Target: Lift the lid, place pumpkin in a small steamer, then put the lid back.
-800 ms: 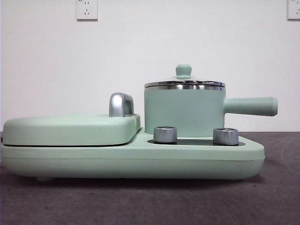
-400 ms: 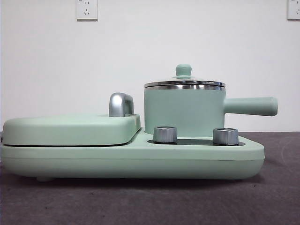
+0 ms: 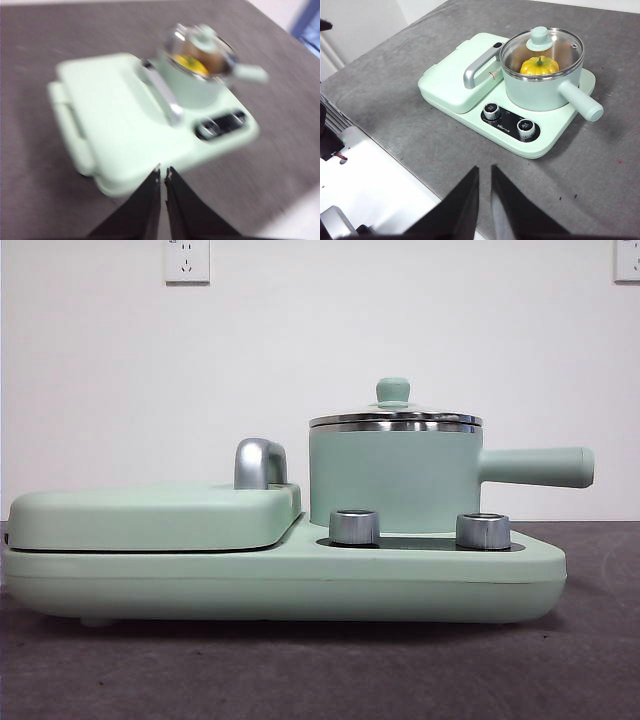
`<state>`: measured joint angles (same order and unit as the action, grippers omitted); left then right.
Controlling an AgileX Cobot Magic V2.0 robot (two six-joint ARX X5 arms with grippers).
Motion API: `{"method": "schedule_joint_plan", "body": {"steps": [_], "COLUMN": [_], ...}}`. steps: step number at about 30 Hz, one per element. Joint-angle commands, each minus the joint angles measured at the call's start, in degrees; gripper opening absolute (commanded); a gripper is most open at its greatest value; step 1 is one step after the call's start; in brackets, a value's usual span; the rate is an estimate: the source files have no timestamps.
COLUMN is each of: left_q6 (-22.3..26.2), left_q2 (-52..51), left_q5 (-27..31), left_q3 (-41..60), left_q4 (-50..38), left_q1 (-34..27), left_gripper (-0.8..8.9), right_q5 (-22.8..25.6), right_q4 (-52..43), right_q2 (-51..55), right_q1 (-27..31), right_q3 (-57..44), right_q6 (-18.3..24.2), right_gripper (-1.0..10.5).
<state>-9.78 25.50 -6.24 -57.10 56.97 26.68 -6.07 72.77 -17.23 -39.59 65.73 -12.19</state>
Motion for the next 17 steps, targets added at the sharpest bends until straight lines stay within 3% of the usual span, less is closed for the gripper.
{"method": "schedule_joint_plan", "body": {"steps": [1, 8, 17], "left_q6": [0.0, 3.6, 4.1], "left_q2": [-2.9, -14.4, -23.4], "left_q5": [0.0, 0.0, 0.1], "left_q3": [4.9, 27.3, 50.1], "left_q4": [-7.3, -30.6, -46.6], "left_q1": [-6.6, -19.8, -25.1], "left_gripper": [0.19, 0.19, 0.19], "right_q5": [0.0, 0.1, 0.0], "right_q4": [-0.5, -0.5, -0.6], "right_q2": [-0.2, -0.2, -0.2], "right_q1": [-0.3, -0.3, -0.3], "right_q3": [0.6, 0.6, 0.6], "right_q6": [0.7, 0.7, 0.7], "right_gripper": [0.4, 0.4, 0.4]}}
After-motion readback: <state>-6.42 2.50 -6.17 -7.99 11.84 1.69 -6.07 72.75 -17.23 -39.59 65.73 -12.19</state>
